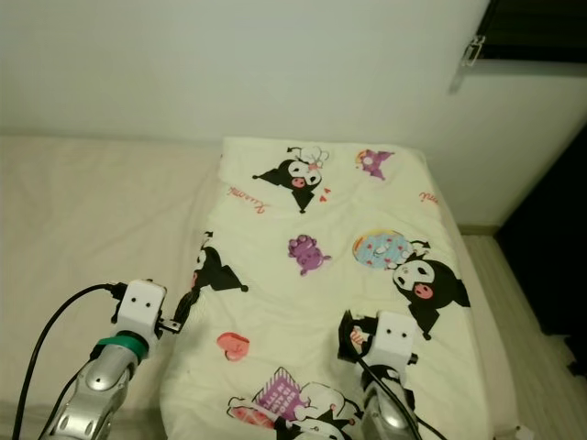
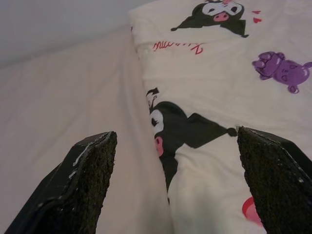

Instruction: Clean up the room

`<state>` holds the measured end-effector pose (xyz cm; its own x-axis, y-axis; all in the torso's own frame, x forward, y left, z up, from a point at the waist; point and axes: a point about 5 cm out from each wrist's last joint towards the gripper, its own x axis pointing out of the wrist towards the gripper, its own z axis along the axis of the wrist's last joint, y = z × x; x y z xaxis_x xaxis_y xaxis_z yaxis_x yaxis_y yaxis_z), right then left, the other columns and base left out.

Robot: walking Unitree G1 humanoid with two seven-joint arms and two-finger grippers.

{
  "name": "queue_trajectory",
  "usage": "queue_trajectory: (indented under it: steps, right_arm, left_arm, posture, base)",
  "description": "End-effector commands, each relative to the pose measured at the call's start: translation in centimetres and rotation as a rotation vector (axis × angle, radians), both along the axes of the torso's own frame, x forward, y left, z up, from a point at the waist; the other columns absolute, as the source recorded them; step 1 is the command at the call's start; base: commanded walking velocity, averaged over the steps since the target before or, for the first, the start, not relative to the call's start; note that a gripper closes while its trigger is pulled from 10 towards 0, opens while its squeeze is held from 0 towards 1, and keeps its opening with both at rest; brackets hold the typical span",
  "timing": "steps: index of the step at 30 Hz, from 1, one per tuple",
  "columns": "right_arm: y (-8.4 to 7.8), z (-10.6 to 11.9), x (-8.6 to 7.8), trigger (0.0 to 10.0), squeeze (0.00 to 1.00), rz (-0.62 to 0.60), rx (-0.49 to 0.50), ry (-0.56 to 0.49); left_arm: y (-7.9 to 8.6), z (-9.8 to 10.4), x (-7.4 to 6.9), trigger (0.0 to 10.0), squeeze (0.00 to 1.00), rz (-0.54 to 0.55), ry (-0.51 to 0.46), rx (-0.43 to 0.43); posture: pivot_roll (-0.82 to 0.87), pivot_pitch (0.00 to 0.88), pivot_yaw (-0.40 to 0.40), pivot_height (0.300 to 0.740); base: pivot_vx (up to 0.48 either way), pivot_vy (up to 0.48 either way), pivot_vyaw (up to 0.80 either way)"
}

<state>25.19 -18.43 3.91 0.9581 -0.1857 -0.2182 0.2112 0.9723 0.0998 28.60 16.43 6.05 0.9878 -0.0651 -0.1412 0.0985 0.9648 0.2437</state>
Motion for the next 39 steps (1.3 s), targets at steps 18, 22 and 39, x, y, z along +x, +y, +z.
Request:
queue_trajectory:
  steps: [18,22,39]
  right_arm:
    - [-1.3,-1.2,1.2,10.0,0.00,-0.138,0.013,0.093]
    - [-0.9,-1.2,1.3,10.0,0.00,-0.114,-0.002,0.101]
    - [-1.0,-2.4,0.9,10.0,0.00,-0.142,0.030,0.162]
  left_arm:
    - [-1.3,-0.9,0.6,10.0,0.00,-0.044,0.086,-0.052]
    - [-1.4,-0.8,0.5,10.0,0.00,-0.050,0.087,-0.057]
    - [-1.4,-1.3,0.3,10.0,0.00,-0.048,0.103,-0.057]
  posture:
    - [0.02,0.000,0.056,0.740]
    - [0.02,0.000,0.054,0.740]
    - [0.01,0.000,0.064,0.740]
  base:
    - [0.000,0.000,0.00]
    - [0.000,0.000,0.00]
    - [0.000,0.000,-0.28]
